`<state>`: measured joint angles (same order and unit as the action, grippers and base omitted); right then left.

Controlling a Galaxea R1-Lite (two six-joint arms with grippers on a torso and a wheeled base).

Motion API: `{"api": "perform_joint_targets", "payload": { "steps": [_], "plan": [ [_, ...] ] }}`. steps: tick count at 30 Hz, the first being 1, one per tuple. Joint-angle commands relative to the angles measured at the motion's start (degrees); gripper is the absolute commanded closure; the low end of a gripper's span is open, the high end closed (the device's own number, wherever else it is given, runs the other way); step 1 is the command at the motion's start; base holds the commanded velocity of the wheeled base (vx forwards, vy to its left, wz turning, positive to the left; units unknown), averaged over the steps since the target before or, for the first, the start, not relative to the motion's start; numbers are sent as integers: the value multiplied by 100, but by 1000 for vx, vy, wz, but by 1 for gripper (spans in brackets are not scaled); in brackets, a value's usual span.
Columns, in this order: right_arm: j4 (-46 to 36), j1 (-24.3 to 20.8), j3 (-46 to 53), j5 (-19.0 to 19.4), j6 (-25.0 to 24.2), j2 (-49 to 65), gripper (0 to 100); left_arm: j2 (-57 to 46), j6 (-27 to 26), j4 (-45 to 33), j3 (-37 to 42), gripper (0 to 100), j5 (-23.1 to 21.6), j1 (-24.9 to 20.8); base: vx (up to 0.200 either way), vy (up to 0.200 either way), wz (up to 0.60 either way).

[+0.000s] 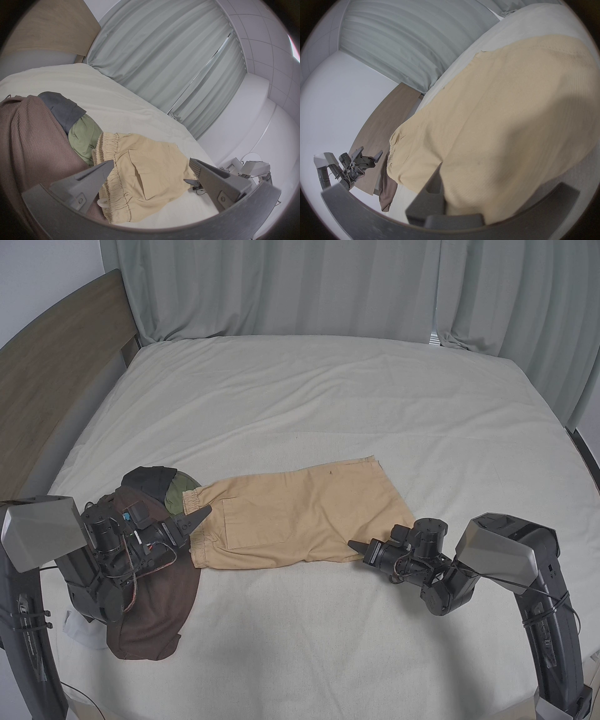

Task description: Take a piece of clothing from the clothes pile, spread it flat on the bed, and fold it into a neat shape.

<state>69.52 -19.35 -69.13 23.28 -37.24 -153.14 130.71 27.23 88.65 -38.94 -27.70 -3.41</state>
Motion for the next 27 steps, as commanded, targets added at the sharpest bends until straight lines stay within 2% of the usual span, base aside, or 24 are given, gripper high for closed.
{"api": "perform_joint_targets", "payload": {
  "steps": [1, 7, 13, 27],
  "plan": [
    [35, 10, 40, -43, 15, -23, 100, 34, 1, 3, 9, 0, 1, -10, 0, 0, 0],
    [237, 10, 427, -193, 50, 205, 100, 95, -8, 3, 0, 0, 1, -10, 0, 0, 0],
    [343, 27, 1438, -193, 121, 917, 100, 95, 1, 3, 0, 0, 1, -10, 0, 0, 0],
    [606, 159, 3846, -193, 885, 2332, 100, 78, 10, 3, 9, 0, 10, -19, 0, 0, 0]
  ]
}}
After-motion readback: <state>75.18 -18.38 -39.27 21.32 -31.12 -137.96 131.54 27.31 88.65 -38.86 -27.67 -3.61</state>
